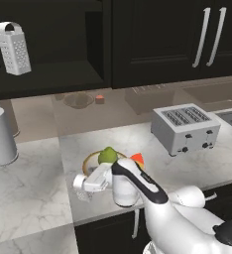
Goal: Pick the cheese from the fridge and the cheese grater from the cabinet and place them next to the salad bowl.
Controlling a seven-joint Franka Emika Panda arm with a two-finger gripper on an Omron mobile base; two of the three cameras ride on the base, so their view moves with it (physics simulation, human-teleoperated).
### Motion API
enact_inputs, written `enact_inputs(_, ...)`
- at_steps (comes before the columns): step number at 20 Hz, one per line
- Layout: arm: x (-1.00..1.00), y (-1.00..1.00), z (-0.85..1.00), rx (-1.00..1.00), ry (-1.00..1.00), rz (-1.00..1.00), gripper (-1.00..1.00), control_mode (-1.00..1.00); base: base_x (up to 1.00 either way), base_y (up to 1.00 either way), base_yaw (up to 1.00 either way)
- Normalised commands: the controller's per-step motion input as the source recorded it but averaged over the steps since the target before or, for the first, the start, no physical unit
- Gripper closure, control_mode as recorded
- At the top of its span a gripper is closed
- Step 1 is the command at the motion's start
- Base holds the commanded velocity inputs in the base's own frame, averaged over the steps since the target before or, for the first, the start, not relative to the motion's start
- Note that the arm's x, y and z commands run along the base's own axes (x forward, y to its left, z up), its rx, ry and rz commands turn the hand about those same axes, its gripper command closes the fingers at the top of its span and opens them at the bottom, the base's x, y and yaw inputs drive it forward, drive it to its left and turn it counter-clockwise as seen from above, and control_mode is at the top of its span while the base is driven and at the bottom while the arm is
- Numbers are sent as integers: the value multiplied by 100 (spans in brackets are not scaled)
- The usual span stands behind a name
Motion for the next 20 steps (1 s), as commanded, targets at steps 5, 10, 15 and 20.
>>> enact_inputs(5,14,0,23,2,-7,-3,-100,-100,0,0,0)
enact_inputs(10,20,0,-2,0,0,0,-100,-100,0,0,0)
enact_inputs(15,4,0,-23,0,0,0,-100,-100,0,0,0)
enact_inputs(20,11,-1,-33,0,0,0,-100,-100,0,0,0)
